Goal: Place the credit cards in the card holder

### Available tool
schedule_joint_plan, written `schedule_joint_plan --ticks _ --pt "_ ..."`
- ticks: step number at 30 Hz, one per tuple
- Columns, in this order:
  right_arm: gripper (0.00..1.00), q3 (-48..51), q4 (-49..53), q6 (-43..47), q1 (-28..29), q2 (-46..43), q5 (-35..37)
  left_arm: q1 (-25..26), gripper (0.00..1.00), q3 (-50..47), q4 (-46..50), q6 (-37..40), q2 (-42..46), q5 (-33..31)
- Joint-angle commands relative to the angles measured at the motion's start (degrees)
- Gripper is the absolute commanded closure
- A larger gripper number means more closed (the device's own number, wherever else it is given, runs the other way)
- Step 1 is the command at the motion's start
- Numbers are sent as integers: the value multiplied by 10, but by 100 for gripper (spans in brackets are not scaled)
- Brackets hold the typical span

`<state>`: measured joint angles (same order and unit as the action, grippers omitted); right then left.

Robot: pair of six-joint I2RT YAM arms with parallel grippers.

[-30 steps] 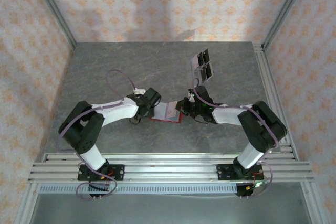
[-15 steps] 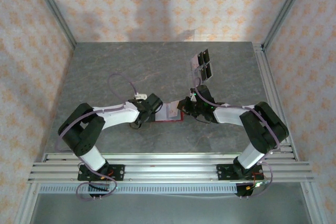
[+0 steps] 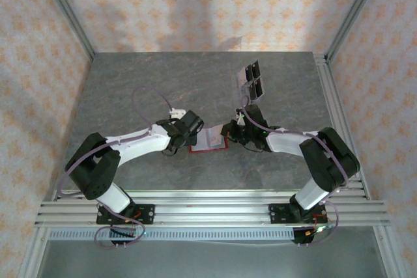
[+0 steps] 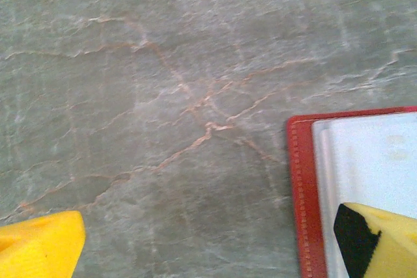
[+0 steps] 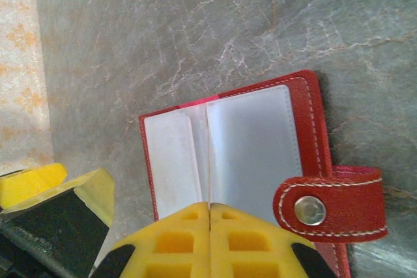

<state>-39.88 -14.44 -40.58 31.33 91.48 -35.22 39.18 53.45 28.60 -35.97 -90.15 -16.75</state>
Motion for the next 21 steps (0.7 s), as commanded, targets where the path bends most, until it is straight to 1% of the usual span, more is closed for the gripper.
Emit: schedule_joint_plan --ticks 1,11,21 --pt "100 -18 3 18 -4 -15 -10 0 0 13 -19 21 -9 13" --pt "100 -22 -1 24 -5 -8 -21 -1 0 -5 -55 21 -30 24" --pt "100 -21 -2 38 -10 -2 -32 -1 0 -25 -62 12 -45 17"
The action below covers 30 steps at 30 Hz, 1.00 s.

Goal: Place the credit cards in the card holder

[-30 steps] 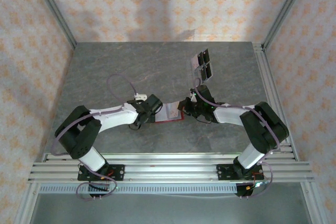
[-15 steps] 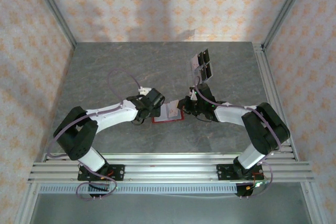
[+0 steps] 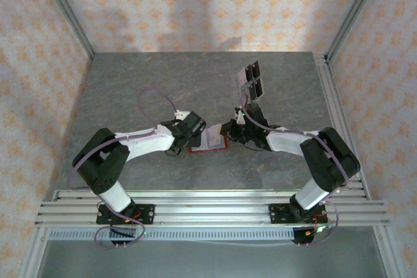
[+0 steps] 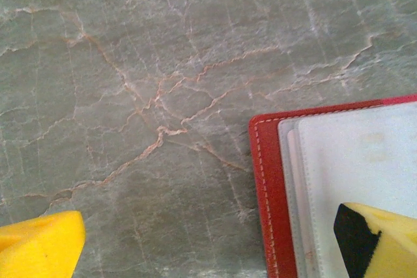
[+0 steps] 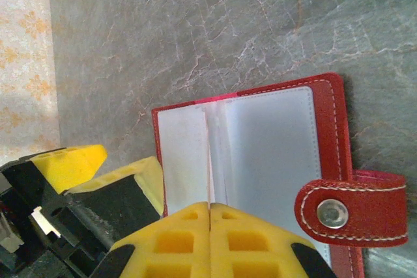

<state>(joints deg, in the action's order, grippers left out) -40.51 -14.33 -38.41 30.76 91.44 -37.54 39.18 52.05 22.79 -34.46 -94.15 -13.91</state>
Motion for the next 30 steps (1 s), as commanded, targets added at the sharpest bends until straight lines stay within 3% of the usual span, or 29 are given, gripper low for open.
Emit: schedule_joint_plan --ticks 1,16,30 --pt "100 -15 -4 17 -4 -1 -10 -1 0 -14 -4 -4 -4 -13" --pt "100 -13 -63 21 -5 32 -50 -1 0 -37 -11 -10 -12 -14" --pt "100 -6 -76 35 -6 55 -44 -1 0 -46 -15 -10 -11 -12"
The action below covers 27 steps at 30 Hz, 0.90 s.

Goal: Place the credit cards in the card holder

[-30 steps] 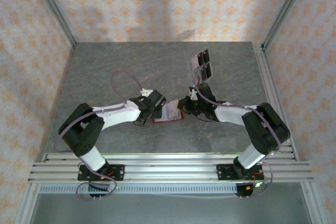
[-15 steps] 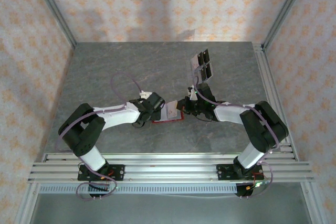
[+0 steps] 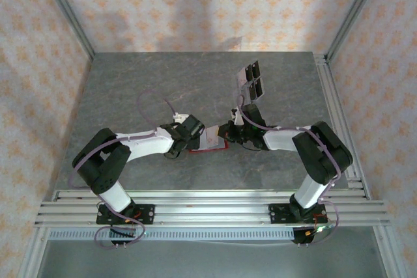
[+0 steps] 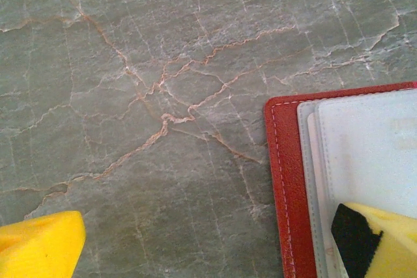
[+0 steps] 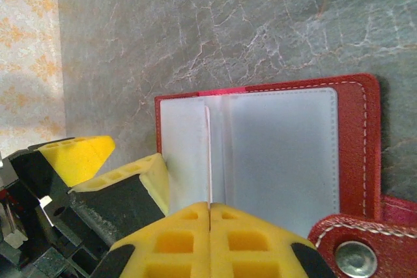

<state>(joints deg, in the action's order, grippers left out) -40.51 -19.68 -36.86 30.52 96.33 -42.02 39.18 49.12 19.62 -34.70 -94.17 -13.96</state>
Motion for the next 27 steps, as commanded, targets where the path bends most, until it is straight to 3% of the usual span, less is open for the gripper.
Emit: schedule_joint_plan --ticks 1,27 --pt "100 -6 -23 20 -4 8 1 -1 0 -17 16 -7 -10 -11" --pt "100 -3 -54 25 -5 57 -19 -1 0 -23 11 -9 -8 -8"
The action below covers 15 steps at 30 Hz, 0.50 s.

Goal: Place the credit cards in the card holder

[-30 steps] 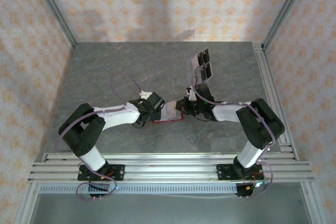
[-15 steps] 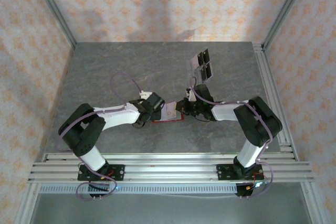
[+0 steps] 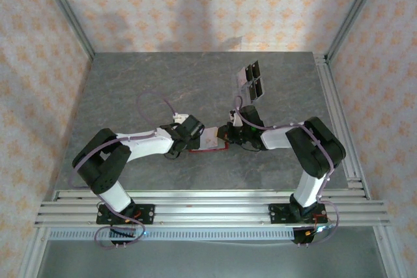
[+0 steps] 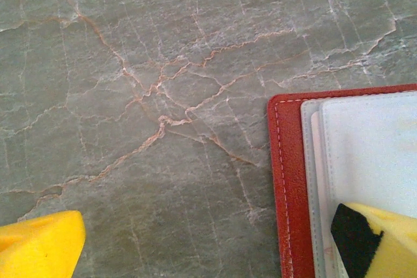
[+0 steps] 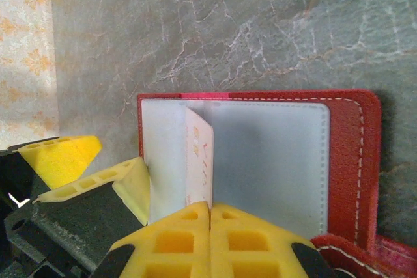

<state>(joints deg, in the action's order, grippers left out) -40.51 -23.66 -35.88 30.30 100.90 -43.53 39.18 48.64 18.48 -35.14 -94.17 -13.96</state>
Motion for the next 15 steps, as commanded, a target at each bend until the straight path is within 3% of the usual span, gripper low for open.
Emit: schedule_joint_plan --ticks 1,15 --pt "100 -5 -16 14 -3 13 -6 -1 0 -19 22 -5 -9 -8" --pt "100 -7 -27 10 -3 40 -45 -1 0 -18 19 -5 -11 -7"
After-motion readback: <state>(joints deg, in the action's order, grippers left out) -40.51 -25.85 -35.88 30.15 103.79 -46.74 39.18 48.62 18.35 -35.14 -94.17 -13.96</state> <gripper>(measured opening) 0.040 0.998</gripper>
